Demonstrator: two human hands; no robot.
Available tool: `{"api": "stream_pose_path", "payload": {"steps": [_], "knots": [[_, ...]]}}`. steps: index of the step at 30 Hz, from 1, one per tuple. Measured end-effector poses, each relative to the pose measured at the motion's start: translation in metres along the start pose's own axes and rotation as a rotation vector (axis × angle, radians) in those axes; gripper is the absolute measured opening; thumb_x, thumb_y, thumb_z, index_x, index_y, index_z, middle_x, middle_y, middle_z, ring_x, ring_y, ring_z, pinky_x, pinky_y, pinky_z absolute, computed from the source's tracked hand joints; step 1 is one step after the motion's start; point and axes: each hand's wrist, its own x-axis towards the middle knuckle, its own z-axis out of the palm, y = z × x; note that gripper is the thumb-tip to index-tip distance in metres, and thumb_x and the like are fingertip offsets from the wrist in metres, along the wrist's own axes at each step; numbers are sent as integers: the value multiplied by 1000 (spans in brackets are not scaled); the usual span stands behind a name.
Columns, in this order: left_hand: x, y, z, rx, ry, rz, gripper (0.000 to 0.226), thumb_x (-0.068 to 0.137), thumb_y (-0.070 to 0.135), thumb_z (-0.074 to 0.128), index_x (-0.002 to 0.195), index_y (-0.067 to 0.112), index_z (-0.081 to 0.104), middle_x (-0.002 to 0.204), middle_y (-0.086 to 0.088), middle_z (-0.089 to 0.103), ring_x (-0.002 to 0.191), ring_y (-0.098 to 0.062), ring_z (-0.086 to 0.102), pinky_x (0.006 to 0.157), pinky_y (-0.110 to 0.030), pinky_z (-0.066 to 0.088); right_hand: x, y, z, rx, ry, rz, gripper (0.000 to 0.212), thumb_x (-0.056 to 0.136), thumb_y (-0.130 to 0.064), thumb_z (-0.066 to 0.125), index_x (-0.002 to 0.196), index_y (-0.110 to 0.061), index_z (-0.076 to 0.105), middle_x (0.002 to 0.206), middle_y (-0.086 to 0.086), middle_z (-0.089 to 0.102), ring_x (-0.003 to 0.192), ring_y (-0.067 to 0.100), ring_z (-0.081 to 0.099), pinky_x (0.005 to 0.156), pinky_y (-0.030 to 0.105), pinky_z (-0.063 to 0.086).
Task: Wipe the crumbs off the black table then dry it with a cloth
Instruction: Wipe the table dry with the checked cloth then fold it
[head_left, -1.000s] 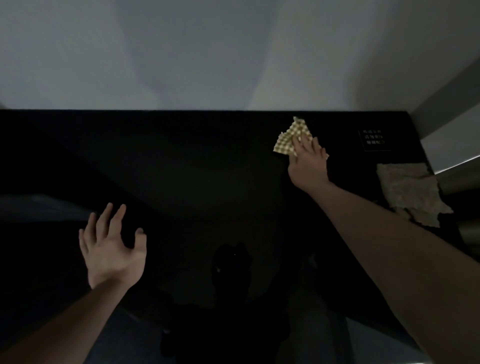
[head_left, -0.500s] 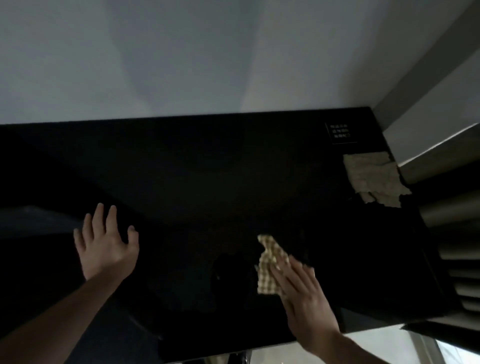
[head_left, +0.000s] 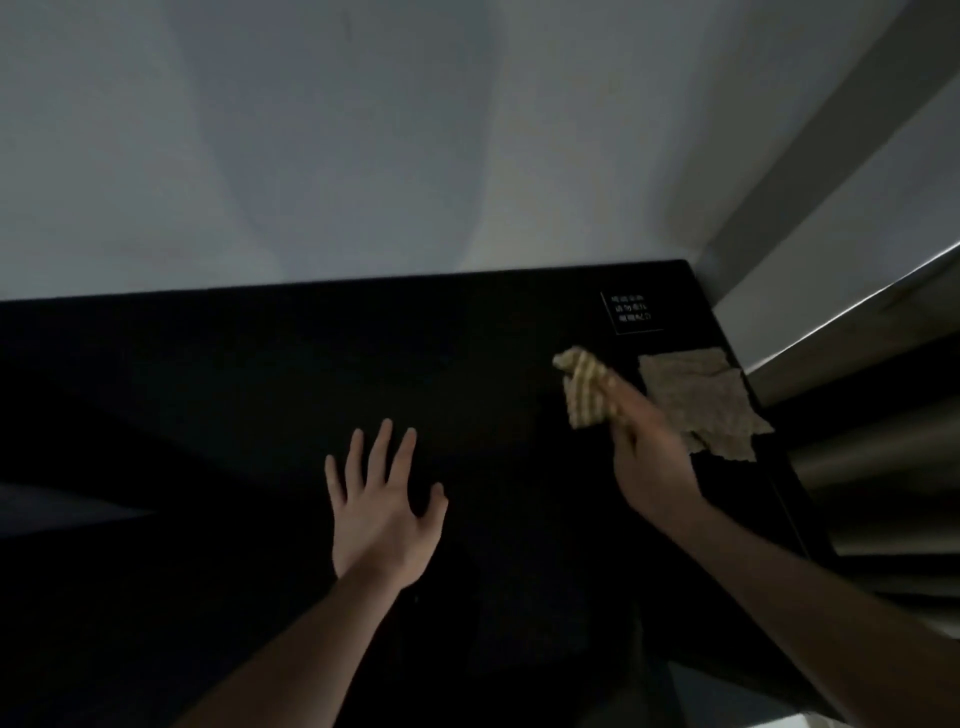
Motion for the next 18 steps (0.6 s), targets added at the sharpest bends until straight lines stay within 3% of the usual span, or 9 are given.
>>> {"api": "stream_pose_path", "payload": {"steps": [4, 8, 11, 14, 18], "knots": [[2, 2, 1, 6, 10, -12, 75, 92, 65, 37, 161, 36, 25, 173, 8, 10, 162, -24, 0, 130, -56, 4, 102, 28, 7, -63, 87, 42, 52, 103, 1, 45, 153, -10, 49, 159, 10, 48, 147, 27, 45, 126, 40, 32], [5, 3, 2, 19, -3, -21, 76, 92, 66, 36, 161, 38, 22, 173, 9, 7, 161, -23, -2, 131, -54, 2, 163, 46, 33, -259, -97, 133, 58, 100, -22, 37, 156, -11, 44, 167, 15, 34, 153, 42, 30, 127, 49, 24], [6, 3, 2, 20, -3, -22, 76, 91, 66, 37, 161, 38, 22, 173, 10, 7, 161, -23, -1, 131, -55, 2, 159, 45, 65, -428, -165, 177, 61, 103, -26, 45, 162, -24, 32, 173, 7, 20, 159, 42, 11, 128, 56, 9], [6, 3, 2, 17, -5, -24, 76, 91, 65, 39, 160, 38, 24, 173, 9, 9, 161, -24, 0, 130, -56, 5, 125, 38, 76, -450, -101, 105, 60, 106, -24, 46, 163, -30, 29, 173, 4, 21, 159, 38, 13, 128, 57, 11], [5, 4, 0, 18, -7, -27, 76, 92, 66, 37, 161, 38, 23, 173, 8, 9, 161, -24, -1, 130, -56, 5, 64, 30, 63, -401, -175, 5, 57, 109, -27, 33, 164, -33, 22, 174, -3, 16, 161, 28, 9, 130, 48, 6]]}}
